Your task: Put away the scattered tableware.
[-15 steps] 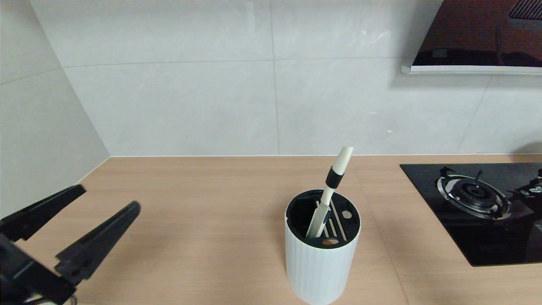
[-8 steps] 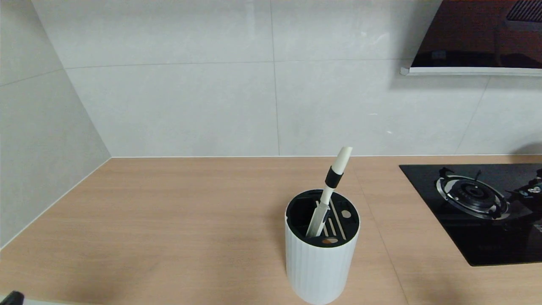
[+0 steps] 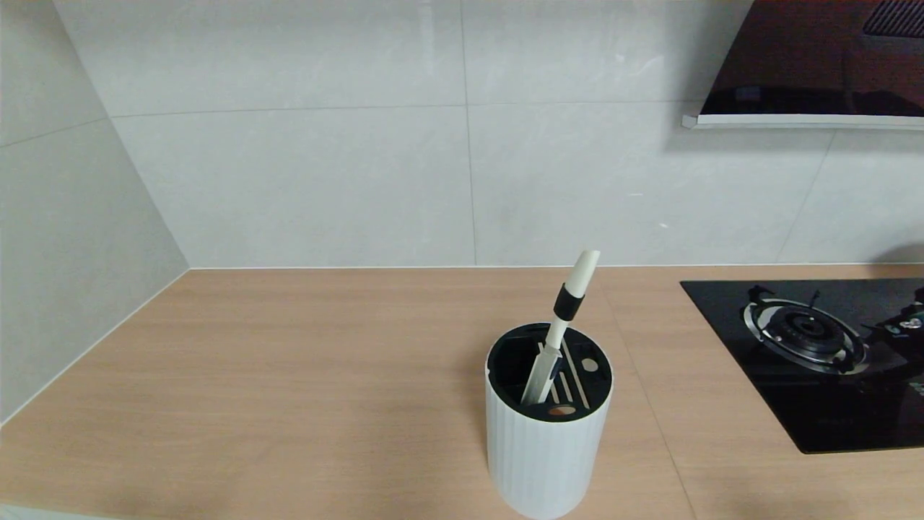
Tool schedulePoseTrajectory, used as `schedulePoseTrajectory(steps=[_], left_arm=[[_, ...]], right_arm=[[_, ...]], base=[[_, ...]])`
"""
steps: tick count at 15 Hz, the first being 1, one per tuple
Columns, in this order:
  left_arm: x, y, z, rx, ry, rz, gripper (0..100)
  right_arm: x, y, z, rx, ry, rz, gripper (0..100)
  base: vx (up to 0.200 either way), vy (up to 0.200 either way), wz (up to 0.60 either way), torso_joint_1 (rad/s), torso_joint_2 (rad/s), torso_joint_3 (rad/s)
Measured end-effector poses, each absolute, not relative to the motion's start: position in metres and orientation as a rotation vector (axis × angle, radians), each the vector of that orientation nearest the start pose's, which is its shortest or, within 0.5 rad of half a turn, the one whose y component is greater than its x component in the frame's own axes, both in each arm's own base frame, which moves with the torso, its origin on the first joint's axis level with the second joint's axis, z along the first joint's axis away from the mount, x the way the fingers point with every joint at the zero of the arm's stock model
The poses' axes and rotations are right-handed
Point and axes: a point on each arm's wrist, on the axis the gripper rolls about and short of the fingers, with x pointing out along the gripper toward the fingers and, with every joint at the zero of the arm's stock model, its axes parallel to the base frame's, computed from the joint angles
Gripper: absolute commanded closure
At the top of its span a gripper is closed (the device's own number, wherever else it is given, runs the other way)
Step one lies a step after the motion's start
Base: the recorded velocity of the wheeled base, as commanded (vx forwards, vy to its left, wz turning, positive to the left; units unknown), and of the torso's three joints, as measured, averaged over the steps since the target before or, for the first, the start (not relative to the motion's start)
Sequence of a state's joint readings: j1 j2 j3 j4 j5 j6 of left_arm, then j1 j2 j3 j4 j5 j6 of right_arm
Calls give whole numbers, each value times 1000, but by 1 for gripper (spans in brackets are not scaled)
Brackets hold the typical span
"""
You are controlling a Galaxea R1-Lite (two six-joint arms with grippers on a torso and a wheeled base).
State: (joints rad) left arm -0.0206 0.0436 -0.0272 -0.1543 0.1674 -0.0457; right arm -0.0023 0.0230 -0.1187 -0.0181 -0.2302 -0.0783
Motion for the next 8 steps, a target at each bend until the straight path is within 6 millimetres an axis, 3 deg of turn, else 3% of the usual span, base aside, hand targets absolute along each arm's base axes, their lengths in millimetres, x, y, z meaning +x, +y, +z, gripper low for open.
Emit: schedulePoseTrajectory(steps=[2,8], left_arm=[[-22,3,81,-74,-28,145,0],[-23,0,75,63,1,26,0]], right_arm=[[-25,-5,89,-20,-62,-228,0],[-23,0,77,24,-3,-24,0]], base=[[0,0,0,0,0,0],[0,0,0,0,0,0]])
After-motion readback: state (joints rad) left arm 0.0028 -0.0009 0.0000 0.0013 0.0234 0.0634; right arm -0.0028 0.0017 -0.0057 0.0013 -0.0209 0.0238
